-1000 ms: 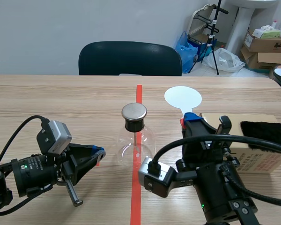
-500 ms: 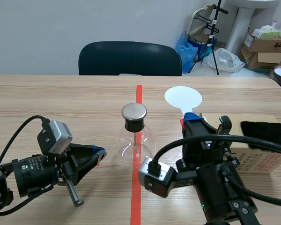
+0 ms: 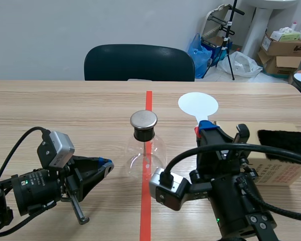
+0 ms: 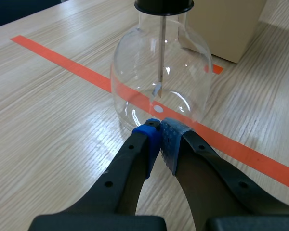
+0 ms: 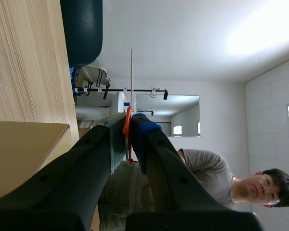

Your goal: Do the electroscope experiment

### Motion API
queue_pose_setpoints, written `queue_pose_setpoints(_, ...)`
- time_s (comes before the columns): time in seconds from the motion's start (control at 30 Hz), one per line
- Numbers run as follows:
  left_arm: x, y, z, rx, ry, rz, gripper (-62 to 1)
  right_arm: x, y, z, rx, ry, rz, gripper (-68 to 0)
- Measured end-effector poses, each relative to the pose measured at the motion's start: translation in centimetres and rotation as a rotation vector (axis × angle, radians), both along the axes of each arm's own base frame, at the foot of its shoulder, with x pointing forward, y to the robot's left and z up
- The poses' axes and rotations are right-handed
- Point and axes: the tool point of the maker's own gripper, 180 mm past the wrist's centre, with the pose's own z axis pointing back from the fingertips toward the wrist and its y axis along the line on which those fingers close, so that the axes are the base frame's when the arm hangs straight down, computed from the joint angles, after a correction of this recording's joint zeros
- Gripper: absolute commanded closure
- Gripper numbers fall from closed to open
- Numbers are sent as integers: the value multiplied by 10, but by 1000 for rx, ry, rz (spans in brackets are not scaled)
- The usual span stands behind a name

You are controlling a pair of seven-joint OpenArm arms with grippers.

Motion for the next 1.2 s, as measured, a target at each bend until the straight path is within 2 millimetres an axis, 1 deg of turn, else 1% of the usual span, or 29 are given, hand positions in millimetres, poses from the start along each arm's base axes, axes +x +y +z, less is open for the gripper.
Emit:
queue_pose_setpoints(0.3, 0, 0, 0, 2, 1, 0, -32, 0, 0, 0, 0, 0, 0, -9)
queue_pose_setpoints(0.6, -7, 0, -5, 2, 20, 0, -32, 0, 0, -1, -4, 7, 3, -9)
queue_pose_setpoints(0.8, -7, 0, -5, 2, 20, 0, -32, -3, 11, -2, -8, 8, 60, -9)
queue_pose_setpoints(1.2, -7, 0, -5, 2, 20, 0, -32, -20, 49, -4, -26, 14, 292, -9)
